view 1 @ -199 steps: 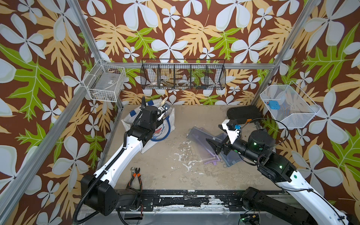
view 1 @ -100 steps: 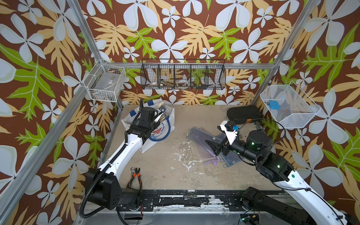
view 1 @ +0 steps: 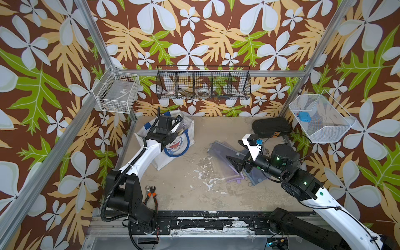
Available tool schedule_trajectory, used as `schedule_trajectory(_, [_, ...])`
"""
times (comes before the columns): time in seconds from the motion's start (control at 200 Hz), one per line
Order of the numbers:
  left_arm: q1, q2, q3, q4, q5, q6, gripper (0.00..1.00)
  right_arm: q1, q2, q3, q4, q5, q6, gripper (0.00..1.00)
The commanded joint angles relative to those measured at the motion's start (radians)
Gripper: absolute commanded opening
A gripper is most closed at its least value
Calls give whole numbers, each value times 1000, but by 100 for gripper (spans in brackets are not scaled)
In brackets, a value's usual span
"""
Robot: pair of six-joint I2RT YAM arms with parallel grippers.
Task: Put the pencil pouch into the canvas bag
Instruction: Place the pencil case in the canvas bag.
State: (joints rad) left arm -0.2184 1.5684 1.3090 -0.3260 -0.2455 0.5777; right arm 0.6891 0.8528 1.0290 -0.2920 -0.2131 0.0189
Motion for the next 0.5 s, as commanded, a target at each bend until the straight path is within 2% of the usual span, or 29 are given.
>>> schedule_trajectory(0.0, [13,7,31,-44,-11,-37,0,-1,2,9,39,-11,-2,96])
schedule_trajectory(0.255, [15,27,93,-133,-13,-80,0,-5,11,18,37,-16,-15,95])
schedule_trajectory(0.425, [15,61,167,-221,10,-147,39,-11,1,20,37,-8,-19,96])
schedule_trajectory(0.495, [15,73,199,-251,15,-184,51,-13,1,16,39,-7,-19,96])
